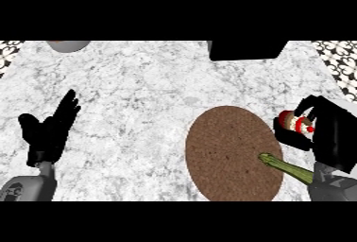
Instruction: Pick the cupcake from the placemat and place it in the plate
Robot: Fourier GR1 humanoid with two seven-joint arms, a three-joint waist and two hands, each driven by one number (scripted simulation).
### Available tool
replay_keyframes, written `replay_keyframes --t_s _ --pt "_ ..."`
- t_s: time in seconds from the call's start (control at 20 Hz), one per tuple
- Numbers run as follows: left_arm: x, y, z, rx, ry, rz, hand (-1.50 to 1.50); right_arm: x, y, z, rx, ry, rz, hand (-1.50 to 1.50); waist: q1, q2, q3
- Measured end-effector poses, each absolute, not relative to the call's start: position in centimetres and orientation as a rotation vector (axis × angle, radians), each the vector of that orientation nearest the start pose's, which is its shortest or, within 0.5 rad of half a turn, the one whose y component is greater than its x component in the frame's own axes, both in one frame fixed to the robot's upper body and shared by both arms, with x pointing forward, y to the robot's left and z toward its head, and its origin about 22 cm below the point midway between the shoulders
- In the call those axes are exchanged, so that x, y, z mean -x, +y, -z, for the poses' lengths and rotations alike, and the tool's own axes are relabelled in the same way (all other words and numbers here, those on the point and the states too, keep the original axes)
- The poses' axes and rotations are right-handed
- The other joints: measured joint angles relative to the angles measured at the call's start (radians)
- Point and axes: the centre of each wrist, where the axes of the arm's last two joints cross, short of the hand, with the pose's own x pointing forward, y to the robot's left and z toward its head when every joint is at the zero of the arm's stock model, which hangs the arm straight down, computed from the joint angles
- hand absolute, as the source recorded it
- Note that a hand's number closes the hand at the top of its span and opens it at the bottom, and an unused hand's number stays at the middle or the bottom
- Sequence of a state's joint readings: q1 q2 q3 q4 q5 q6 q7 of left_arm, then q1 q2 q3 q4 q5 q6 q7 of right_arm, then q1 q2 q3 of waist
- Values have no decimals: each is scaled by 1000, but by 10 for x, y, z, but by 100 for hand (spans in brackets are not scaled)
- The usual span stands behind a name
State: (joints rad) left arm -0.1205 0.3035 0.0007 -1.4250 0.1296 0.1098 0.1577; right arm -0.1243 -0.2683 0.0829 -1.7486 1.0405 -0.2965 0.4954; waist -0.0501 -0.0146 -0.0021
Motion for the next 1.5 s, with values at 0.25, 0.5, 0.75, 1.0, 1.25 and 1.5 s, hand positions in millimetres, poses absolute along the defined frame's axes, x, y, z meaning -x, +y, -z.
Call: replay_keyframes --t_s 0.25,0.5,0.75,1.0,1.25,1.5 --pt "-283 289 -19 -200 -1398 64 0 -236 -281 -100 1351 -1394 -270 150 26 9 1" --pt "-280 295 -19 -190 -1402 72 0 -212 -331 -93 1398 -1320 -195 150 37 12 2" --pt "-284 290 -19 -184 -1406 73 0 -209 -386 -77 1413 -1255 -187 150 45 14 3" --pt "-286 288 -21 -183 -1408 78 0 -208 -429 -63 1369 -1140 -282 150 50 15 3" --pt "-288 286 -23 -178 -1404 76 0 -204 -456 -45 1189 -1110 -252 -150 51 16 3" --pt "-280 287 -17 -173 -1406 76 0 -205 -476 -39 1145 -1209 -279 -150 52 15 3"
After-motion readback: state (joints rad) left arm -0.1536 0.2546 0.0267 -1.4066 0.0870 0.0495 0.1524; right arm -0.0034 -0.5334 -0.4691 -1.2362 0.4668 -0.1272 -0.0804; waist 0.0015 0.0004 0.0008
